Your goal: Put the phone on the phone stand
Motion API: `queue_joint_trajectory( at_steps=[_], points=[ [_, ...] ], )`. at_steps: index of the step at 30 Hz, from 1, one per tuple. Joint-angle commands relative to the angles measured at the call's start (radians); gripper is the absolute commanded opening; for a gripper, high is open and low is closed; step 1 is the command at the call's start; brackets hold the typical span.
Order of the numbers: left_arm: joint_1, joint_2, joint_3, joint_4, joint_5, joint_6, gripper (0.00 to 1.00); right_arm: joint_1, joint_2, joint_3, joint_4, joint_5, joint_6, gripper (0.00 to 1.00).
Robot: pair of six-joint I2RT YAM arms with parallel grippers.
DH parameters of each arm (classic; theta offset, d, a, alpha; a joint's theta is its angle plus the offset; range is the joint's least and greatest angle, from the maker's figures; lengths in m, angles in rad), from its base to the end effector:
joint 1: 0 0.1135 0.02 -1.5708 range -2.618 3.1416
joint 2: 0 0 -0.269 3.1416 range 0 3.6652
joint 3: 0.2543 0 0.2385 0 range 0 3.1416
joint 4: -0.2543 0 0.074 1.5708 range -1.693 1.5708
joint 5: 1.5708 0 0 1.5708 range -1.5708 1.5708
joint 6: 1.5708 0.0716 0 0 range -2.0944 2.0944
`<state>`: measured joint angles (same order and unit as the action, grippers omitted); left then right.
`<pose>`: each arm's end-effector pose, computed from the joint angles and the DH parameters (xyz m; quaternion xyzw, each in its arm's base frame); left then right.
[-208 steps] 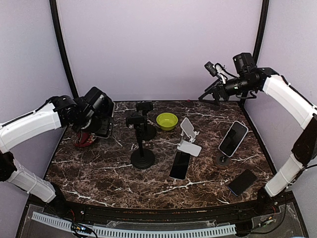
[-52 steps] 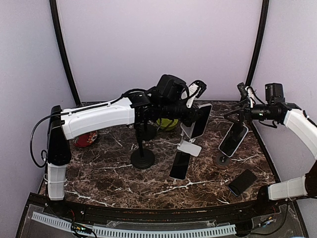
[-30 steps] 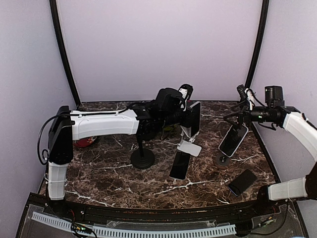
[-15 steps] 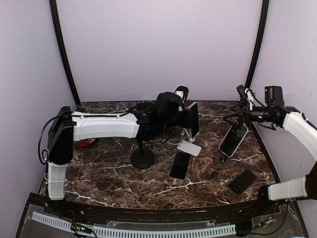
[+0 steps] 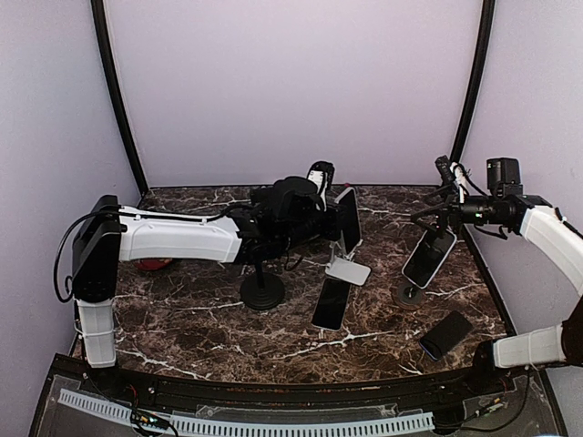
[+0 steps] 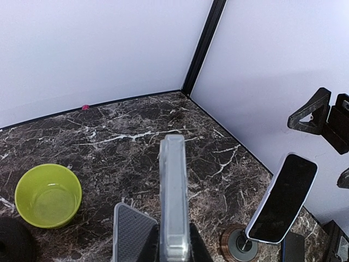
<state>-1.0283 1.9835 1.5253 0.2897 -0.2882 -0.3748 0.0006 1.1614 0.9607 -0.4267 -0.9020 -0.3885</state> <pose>0.2766 -0.4195 0.2877 0.1550 0.7459 -0.3282 0.5585 0.2469 0.0563 0.3035 -0.3493 0.7483 0.3022 0.4761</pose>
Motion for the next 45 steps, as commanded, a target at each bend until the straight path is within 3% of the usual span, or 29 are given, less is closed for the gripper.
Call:
queue_joint_trajectory(
  at_steps=[1,14,30,38,45],
  points=[
    [0.010,-0.066,-0.019,0.080,-0.042,0.023,0.00,-0.004,0.000,-0.013,0.008,-0.021,-0.012,1.00],
    [0.010,-0.043,-0.047,0.082,-0.045,-0.018,0.00,-0.004,0.005,-0.017,0.008,-0.023,-0.016,1.00],
    [0.010,-0.051,-0.063,0.049,-0.070,-0.039,0.22,-0.003,0.013,-0.017,0.002,-0.031,-0.023,1.00],
    [0.010,-0.055,-0.082,0.048,-0.082,-0.046,0.24,-0.004,0.017,-0.017,0.000,-0.035,-0.025,1.00],
    [0.010,-0.051,-0.061,0.033,-0.068,-0.030,0.50,-0.004,0.020,-0.018,-0.002,-0.038,-0.027,1.00]
  ],
)
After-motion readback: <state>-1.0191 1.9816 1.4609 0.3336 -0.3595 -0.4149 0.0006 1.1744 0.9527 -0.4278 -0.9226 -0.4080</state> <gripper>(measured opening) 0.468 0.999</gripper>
